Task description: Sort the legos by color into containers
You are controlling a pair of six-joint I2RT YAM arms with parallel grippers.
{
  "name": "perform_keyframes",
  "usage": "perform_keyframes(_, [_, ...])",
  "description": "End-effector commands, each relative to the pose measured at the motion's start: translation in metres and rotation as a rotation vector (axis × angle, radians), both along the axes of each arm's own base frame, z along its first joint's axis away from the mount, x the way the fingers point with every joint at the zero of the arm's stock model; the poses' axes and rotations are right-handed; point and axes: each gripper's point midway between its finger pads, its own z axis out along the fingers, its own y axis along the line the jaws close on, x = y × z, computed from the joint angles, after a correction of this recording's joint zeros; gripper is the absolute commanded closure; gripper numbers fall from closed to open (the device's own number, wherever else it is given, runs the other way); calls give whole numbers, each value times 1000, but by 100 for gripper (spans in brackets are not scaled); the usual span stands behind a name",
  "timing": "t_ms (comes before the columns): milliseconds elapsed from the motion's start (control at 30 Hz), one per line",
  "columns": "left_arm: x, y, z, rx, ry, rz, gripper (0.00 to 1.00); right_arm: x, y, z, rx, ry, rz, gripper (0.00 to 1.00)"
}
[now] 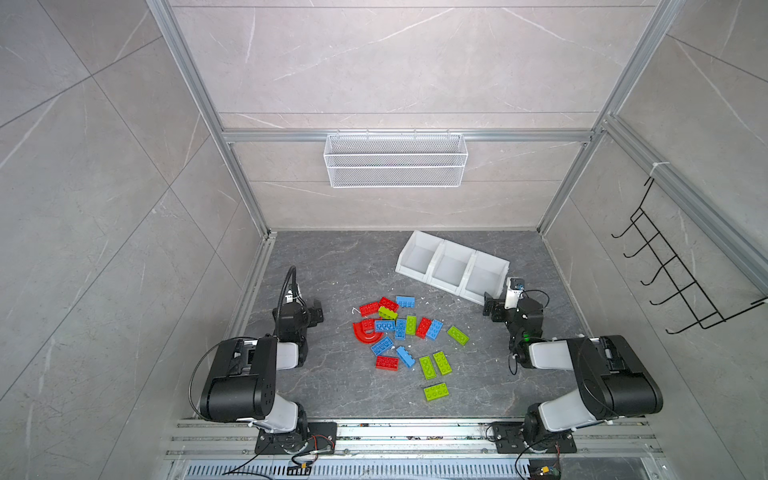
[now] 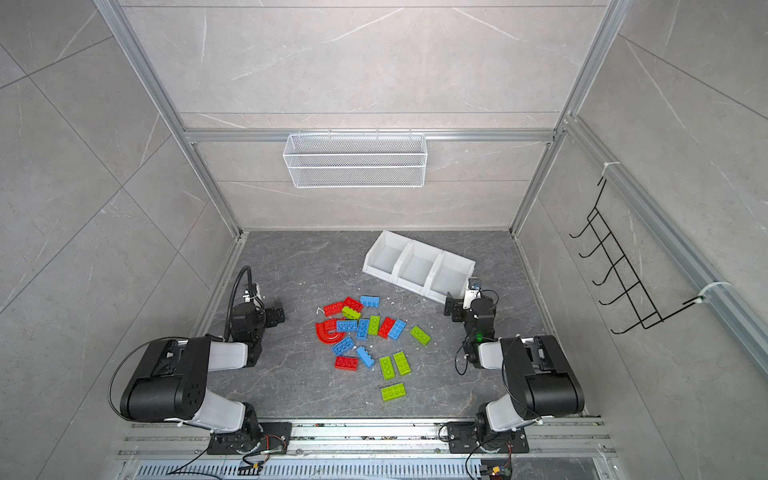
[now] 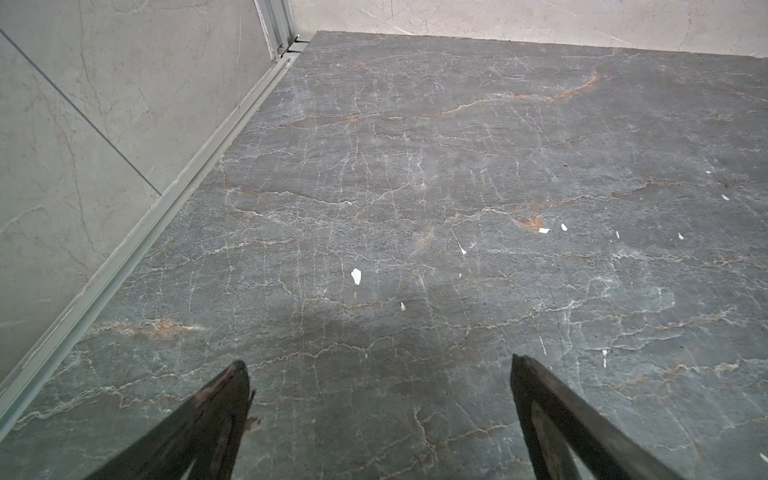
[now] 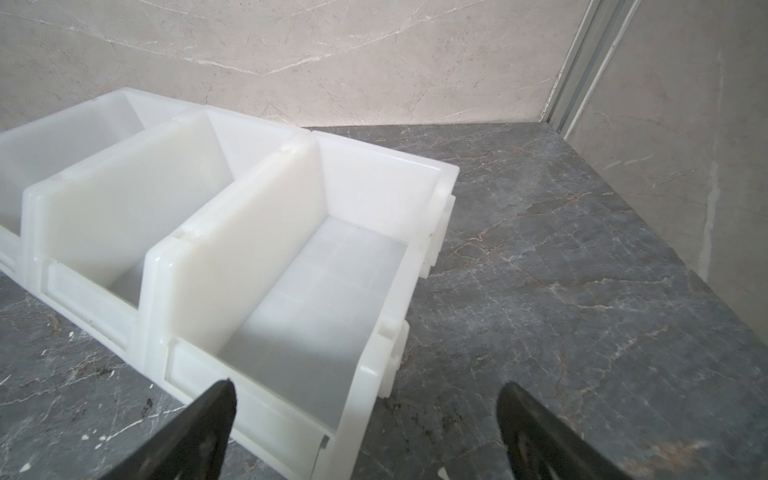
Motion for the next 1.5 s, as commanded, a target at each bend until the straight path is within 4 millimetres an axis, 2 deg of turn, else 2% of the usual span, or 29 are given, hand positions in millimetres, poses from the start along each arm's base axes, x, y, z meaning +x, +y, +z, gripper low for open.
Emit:
perform_keyframes(0, [11,0,18,-3,-61,-5,0,6,1,5,5,-12,8,0])
perform_keyframes(233, [11,0,19,-4,-60,-6,0,6,1,6,4,-13,6,0])
perform_keyframes(367, [11,1,19,-1,-64,-2,0,3,-21,12,3,-34,-143,0])
perform_keyframes(433, [14,4,30,14,-72,20,0,-1,-28,15,-5,-18,-193,0])
perform_keyframes(533, [14,3,51,70,-19,70,0,-1,-28,40,-70,-17,-247,0])
perform_keyframes(600, [14,-8,70,116,-32,58,1,-4,-23,62,-61,-27,-256,0])
perform_keyframes(667, [13,-21,91,9,-42,71,0,-4,-11,79,40,17,-217,2])
perform_keyframes(733, [11,-58,110,-134,-39,-47,0,3,7,91,124,92,-165,6])
perform_keyframes(800, [3,-98,122,-187,-50,-171,0,14,26,95,154,166,-112,8])
perform_keyframes(933, [-15,-160,111,-221,-49,-354,0,38,53,83,115,325,-59,11])
perform_keyframes(1000, [-18,-177,104,-227,-23,-427,0,45,62,75,91,399,-46,12])
perform_keyframes(1100, [-16,-182,98,-242,-19,-446,0,50,69,63,71,474,-41,12])
perform_keyframes(1233, [-17,-178,97,-251,-32,-425,0,54,77,52,67,513,-36,13])
perform_keyframes(1467, [-20,-162,106,-228,-71,-351,0,67,91,25,31,595,-26,14])
